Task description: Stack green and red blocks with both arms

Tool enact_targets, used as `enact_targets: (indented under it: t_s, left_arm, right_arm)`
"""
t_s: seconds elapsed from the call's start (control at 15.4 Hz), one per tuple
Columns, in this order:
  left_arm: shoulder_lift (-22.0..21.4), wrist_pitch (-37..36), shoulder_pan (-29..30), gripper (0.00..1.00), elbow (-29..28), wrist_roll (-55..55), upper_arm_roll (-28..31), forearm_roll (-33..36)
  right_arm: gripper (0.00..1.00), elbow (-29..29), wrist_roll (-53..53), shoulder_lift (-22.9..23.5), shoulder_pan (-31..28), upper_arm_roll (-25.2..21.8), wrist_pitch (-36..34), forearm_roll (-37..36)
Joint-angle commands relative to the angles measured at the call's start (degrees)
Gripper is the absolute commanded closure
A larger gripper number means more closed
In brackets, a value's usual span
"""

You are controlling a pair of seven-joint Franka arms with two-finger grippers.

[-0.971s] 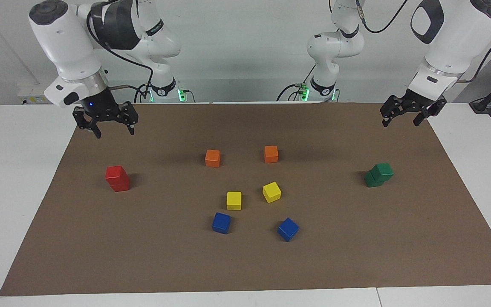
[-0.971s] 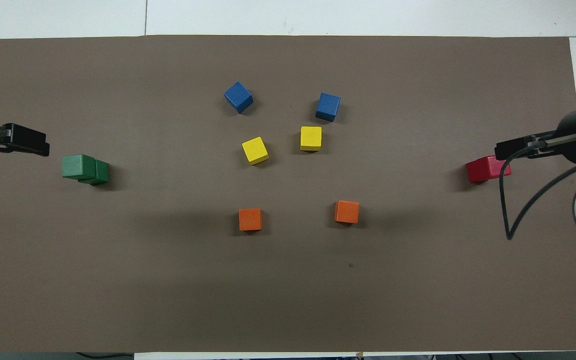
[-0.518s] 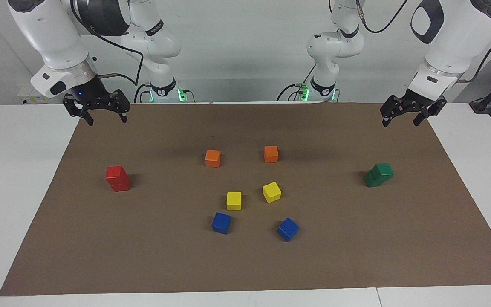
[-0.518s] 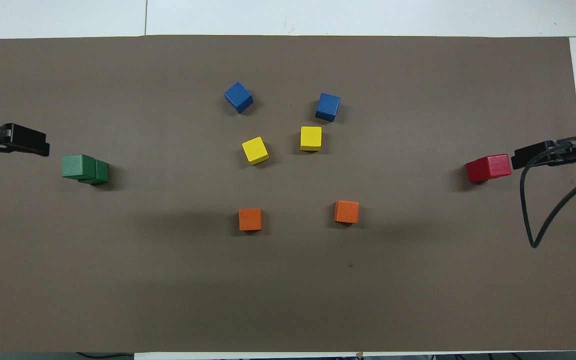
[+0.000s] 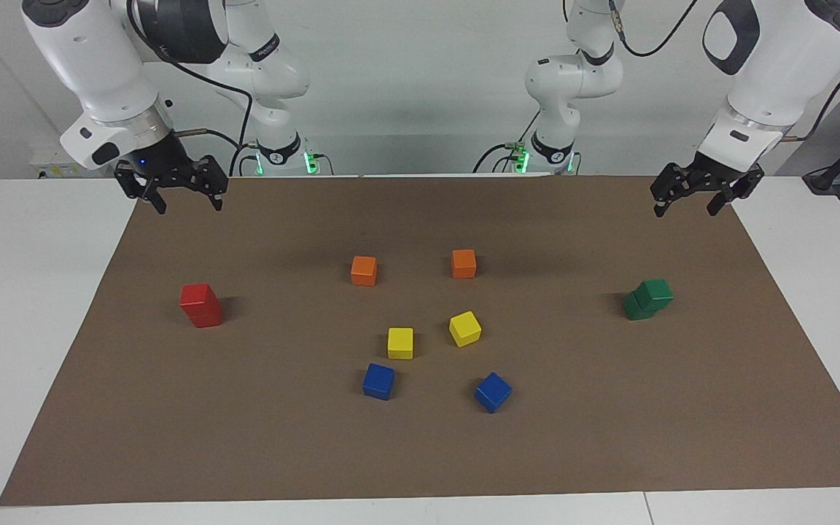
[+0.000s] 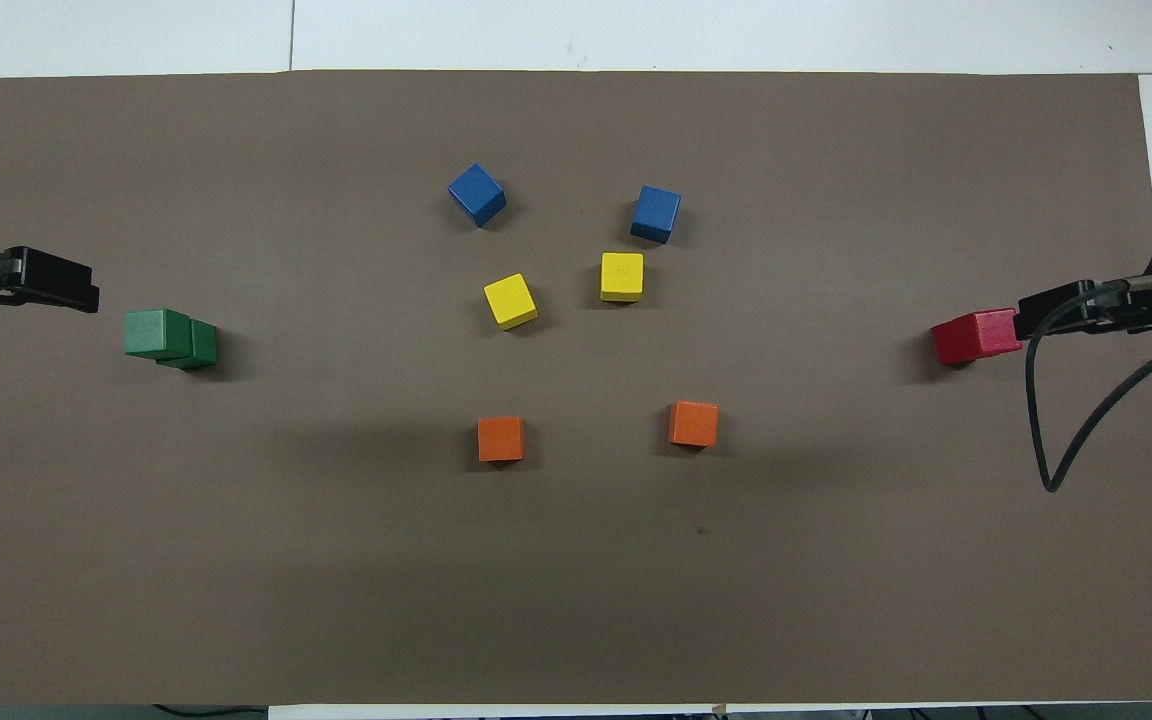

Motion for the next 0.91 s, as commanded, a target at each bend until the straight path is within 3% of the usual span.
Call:
enact_targets:
  t_s: [0.0,0.84]
  left_arm:
    - [-1.2,0.0,-0.1,0.00,-1.0,0.4,0.4,-0.1]
    - [-1.2,0.0,-0.2,0.00,-1.0,0.4,0.4,-0.1]
  right_arm:
    - [0.00,1.0,1.0,0.6,-0.8,0.0,0.1,-1.0]
    - [0.00,1.0,1.0,0.6,-1.5,-0.1,0.3,-2.3]
